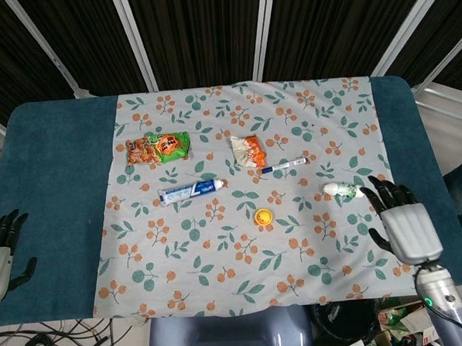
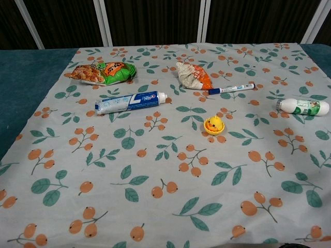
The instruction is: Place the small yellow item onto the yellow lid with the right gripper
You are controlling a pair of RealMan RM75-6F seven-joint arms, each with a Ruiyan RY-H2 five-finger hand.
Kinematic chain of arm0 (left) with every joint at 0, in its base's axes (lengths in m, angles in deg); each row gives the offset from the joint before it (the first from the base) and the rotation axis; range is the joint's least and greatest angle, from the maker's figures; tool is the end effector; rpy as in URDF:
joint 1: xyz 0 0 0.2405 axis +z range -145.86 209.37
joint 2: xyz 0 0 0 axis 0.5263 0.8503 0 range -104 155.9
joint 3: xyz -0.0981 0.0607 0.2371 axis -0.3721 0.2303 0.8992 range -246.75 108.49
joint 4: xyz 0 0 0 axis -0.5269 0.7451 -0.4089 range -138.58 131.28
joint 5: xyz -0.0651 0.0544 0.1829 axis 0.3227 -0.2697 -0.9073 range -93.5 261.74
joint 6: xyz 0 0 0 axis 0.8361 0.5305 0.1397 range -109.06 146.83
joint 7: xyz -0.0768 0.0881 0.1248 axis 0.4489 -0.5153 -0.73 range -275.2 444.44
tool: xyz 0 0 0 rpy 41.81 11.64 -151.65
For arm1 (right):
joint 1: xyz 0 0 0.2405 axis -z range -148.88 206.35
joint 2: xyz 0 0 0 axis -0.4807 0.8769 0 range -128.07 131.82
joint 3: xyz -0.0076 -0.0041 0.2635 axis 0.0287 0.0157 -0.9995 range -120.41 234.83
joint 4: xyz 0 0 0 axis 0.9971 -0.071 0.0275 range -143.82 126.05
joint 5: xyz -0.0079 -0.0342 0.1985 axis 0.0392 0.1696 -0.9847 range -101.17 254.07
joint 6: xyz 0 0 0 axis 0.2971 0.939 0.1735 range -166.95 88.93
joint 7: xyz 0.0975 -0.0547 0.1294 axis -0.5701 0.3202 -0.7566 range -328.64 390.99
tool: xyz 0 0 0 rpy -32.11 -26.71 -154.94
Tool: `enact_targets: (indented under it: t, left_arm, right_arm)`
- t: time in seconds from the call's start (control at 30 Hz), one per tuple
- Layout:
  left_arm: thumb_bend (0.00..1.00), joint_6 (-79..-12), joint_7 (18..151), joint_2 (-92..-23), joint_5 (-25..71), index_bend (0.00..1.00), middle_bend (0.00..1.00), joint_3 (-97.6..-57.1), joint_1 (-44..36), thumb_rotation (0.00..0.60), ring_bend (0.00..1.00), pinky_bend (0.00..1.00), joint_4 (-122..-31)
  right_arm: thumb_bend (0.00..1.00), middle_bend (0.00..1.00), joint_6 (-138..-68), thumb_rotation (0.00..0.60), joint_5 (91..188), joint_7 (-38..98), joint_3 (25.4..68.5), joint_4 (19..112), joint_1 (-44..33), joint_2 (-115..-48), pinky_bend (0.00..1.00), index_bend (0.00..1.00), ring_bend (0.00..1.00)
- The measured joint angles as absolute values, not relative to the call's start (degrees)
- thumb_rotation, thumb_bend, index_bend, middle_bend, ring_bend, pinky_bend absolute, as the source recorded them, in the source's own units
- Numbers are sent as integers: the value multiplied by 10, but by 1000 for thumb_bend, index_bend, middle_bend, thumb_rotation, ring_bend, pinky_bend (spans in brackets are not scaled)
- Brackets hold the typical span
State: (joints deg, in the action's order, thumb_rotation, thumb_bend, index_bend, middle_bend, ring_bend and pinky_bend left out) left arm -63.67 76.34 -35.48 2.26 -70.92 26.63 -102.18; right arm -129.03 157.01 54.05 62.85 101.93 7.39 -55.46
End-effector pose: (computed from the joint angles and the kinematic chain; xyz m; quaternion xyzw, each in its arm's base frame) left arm -0.3112 0.2034 0.1693 -0.6057 -0.3955 -0.3343 0.6041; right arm -0.2246 -0.2470 0.1782 0.6673 -0.2798 0.3637 0.5866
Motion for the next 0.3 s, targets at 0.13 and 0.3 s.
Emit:
enact_targets:
  t: [0.13,0.3]
  left_arm:
    - [389,-643,765,-357,24,0,0,-712,268,600,0,74,-1021]
    - [388,-647,763,-358,17,0,0,-711,269,600,0,73,-1019]
  right_arm:
    - [178,55,-1353,600,1604,476,649,963,136,-564,183,178,121]
    - [179,53,-1388,600,1635,439,666,879,195,-600,183,154,119]
